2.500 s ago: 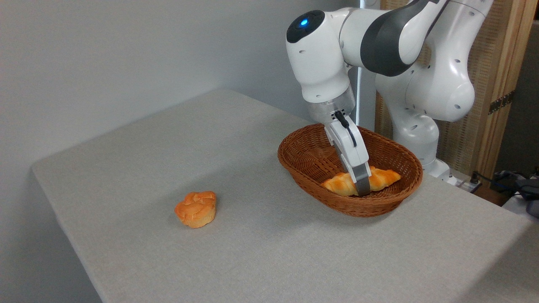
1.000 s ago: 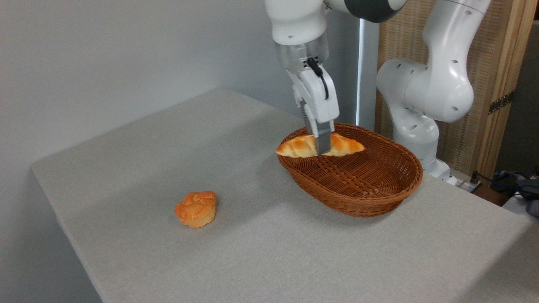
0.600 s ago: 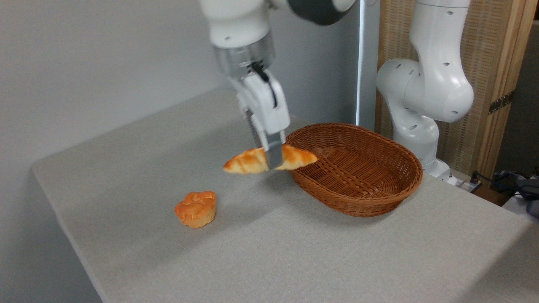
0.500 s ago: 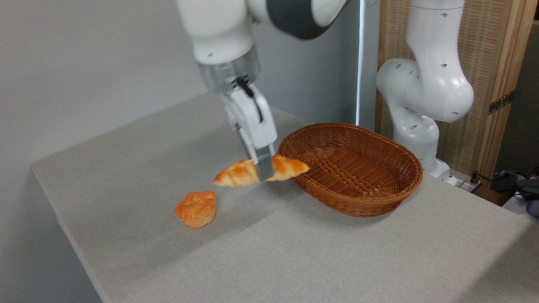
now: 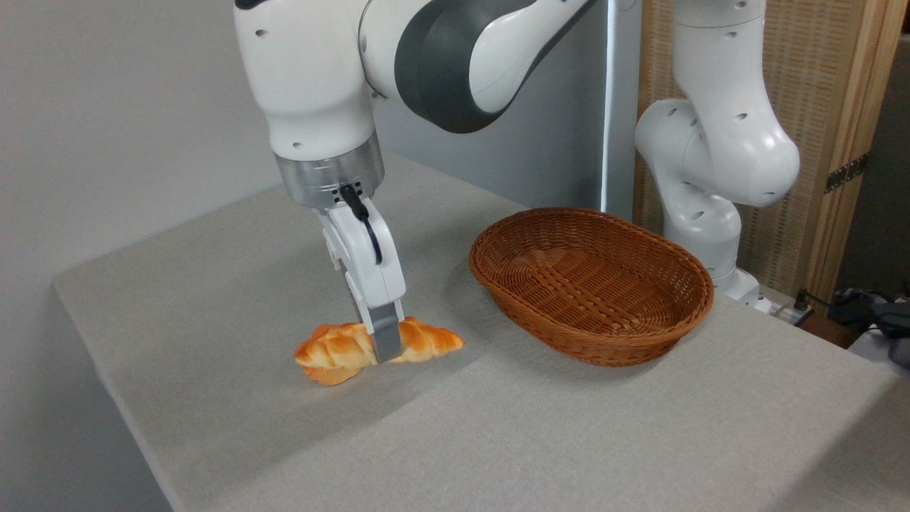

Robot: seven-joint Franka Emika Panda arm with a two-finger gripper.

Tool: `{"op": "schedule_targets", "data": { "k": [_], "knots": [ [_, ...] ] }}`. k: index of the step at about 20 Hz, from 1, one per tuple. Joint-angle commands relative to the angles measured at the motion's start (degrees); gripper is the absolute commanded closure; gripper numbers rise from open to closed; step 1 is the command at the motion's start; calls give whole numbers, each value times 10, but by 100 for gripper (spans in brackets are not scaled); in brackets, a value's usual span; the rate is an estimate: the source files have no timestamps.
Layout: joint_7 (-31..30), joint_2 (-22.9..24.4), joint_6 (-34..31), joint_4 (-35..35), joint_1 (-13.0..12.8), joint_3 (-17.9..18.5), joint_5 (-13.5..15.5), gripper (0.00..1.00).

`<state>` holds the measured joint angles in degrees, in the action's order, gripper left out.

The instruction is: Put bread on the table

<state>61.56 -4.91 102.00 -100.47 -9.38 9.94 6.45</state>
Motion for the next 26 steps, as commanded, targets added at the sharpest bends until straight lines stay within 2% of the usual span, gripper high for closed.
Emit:
{"op": "schedule_targets", "data": {
  "k": [1,3,19,21,23,26],
  "knots": [
    [-7,-15,13,9,-2,0,6,8],
    [-6,-18,13,8,-3,-1,5,0],
    [-5,-15,7,13,-5,-1,6,0],
    [-18,-6,4,32,-3,-1,12,0],
    [-62,11,2,33,-1,0,12,0],
    [-116,27,-42,45,0,0,11,0]
  ]
}}
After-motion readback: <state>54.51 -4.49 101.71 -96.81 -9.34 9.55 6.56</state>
